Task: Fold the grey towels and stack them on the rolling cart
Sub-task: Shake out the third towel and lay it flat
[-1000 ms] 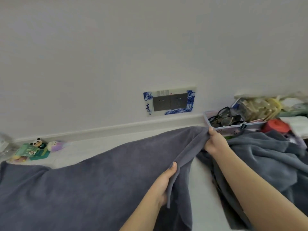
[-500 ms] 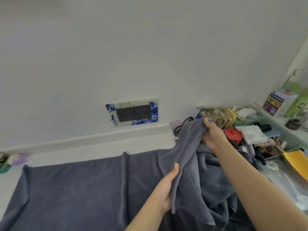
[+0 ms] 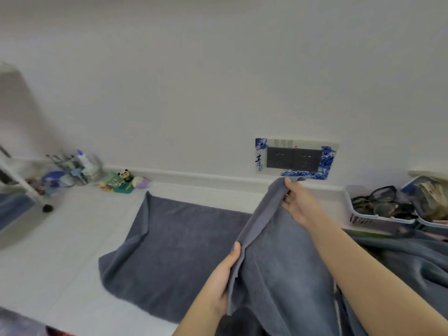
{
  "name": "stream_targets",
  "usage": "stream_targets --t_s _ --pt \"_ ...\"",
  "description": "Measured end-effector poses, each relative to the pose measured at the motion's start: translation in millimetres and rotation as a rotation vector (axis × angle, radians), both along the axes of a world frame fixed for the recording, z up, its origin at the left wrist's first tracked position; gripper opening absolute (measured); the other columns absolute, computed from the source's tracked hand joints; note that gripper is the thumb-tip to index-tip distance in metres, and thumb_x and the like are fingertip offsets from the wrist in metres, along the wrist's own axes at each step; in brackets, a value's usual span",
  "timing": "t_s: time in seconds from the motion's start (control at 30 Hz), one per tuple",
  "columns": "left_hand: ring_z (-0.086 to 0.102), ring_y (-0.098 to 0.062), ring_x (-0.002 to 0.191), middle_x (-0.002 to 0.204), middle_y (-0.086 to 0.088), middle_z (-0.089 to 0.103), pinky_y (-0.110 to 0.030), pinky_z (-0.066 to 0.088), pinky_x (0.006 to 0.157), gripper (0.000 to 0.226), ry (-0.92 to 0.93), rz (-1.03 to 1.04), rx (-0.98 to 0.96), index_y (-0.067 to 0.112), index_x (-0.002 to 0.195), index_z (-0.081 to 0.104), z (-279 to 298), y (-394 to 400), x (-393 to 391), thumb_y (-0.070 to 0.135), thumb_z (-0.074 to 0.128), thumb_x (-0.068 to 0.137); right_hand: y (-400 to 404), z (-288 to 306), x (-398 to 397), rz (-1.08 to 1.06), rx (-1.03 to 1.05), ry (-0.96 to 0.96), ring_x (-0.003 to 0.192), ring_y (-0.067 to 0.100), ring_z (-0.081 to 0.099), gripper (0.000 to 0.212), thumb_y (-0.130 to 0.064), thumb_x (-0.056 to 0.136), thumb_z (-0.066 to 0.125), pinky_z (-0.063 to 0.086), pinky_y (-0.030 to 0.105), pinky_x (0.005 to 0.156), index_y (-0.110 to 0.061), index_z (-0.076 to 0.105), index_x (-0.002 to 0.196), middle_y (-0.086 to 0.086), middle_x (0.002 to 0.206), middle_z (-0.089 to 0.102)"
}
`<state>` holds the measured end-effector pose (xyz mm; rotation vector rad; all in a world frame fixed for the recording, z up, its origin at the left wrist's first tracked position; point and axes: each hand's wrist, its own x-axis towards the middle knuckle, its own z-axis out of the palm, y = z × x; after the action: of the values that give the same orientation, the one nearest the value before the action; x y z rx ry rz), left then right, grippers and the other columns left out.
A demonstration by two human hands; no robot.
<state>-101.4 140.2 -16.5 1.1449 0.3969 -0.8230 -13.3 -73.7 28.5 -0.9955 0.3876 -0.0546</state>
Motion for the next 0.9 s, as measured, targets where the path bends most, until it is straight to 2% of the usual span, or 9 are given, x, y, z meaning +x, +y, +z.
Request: stream_targets --t_s 0.1,0.3,0.37,0.43,0.53,0.63,0.73,0.83,0.9 --pt "0.058 -0.036 0.114 0.119 -0.017 0.065 -0.053 0.042 0.102 0.07 0.087 0.112 -0.089 0.005 0.113 0.07 7.0 59.2 13.7 0.052 0.076 0.061 65.2 3.4 28.9 0.075 -0.002 -0.037 0.097 0.016 0.061 0.014 -0.02 0.098 0.047 0.054 0.027 0.075 -0.013 0.055 0.107 0.007 0.11 0.063" --pt "0.068 -0.031 0.09 0.097 -0.015 0.073 -0.043 0.051 0.076 0.052 0.04 0.259 -0.108 0.004 0.092 0.077 20.3 174.1 51.2 0.05 0.061 0.075 195.6 4.2 87.1 0.157 0.02 -0.059 0.091 0.015 0.064 0.012 -0.019 0.095 0.053 0.054 0.029 0.077 -0.012 0.061 0.101 0.003 0.097 0.067" --pt "0.068 -0.026 0.085 0.089 -0.011 0.074 -0.039 0.052 0.076 0.047 -0.021 0.311 0.014 0.008 0.099 0.076 10.3 220.1 75.7 0.048 0.062 0.08 245.6 -7.7 113.1 0.176 0.024 -0.027 0.093 0.016 0.065 0.012 -0.02 0.094 0.055 0.054 0.029 0.076 -0.012 0.061 0.101 0.004 0.099 0.067" --pt "0.065 -0.026 0.097 0.093 -0.007 0.075 -0.041 0.052 0.086 0.04 -0.028 0.312 0.117 0.019 0.098 0.076 -5.5 257.5 97.3 0.052 0.069 0.076 287.5 -29.3 136.0 0.162 -0.008 0.043 0.093 0.017 0.064 0.014 -0.02 0.094 0.055 0.052 0.028 0.077 -0.011 0.061 0.102 0.006 0.103 0.065" --pt "0.063 -0.016 0.097 0.099 0.001 0.071 -0.029 0.05 0.085 0.032 -0.129 0.188 0.389 0.024 0.096 0.071 -36.4 290.8 117.5 0.05 0.053 0.091 322.0 -72.6 152.3 0.111 -0.021 0.208 0.112 0.022 0.057 0.037 -0.023 0.093 0.057 0.045 0.031 0.095 -0.003 0.053 0.124 0.011 0.123 0.058" --pt "0.061 -0.01 0.083 0.086 0.007 0.067 -0.017 0.048 0.07 0.034 -0.333 0.128 0.677 0.019 0.086 0.068 -73.8 319.3 134.3 0.035 0.042 0.1 342.4 -114.0 152.3 0.13 -0.023 0.375 0.133 0.024 0.04 0.05 -0.026 0.095 0.053 0.032 0.033 0.111 -0.002 0.042 0.138 0.013 0.144 0.042" --pt "0.052 -0.011 0.089 0.096 0.003 0.062 -0.01 0.035 0.076 0.024 -0.598 0.116 0.98 0.013 0.097 0.066 -104.6 337.2 147.4 0.016 0.043 0.099 351.5 -134.3 146.5 0.092 -0.013 0.451 0.137 0.021 0.033 0.051 -0.027 0.095 0.054 0.025 0.03 0.113 -0.006 0.04 0.14 0.01 0.147 0.039" --pt "0.046 -0.018 0.116 0.129 0.005 0.054 -0.028 0.032 0.093 0.032 -0.67 -0.092 1.189 0.022 0.126 0.056 -124.5 350.7 162.7 0.024 0.039 0.099 360.1 -137.2 145.4 0.068 -0.058 0.479 0.135 0.019 0.035 0.052 -0.03 0.092 0.057 0.028 0.027 0.105 -0.007 0.044 0.137 0.006 0.145 0.041" --pt "0.055 -0.023 0.111 0.121 0.005 0.06 -0.042 0.038 0.09 0.038 -0.74 -0.195 1.317 0.029 0.122 0.06 -131.6 358.5 171.1 0.036 0.037 0.092 365.1 -137.3 145.3 0.048 -0.084 0.492 0.127 0.018 0.042 0.049 -0.029 0.092 0.059 0.033 0.027 0.099 -0.005 0.048 0.133 0.005 0.141 0.046"
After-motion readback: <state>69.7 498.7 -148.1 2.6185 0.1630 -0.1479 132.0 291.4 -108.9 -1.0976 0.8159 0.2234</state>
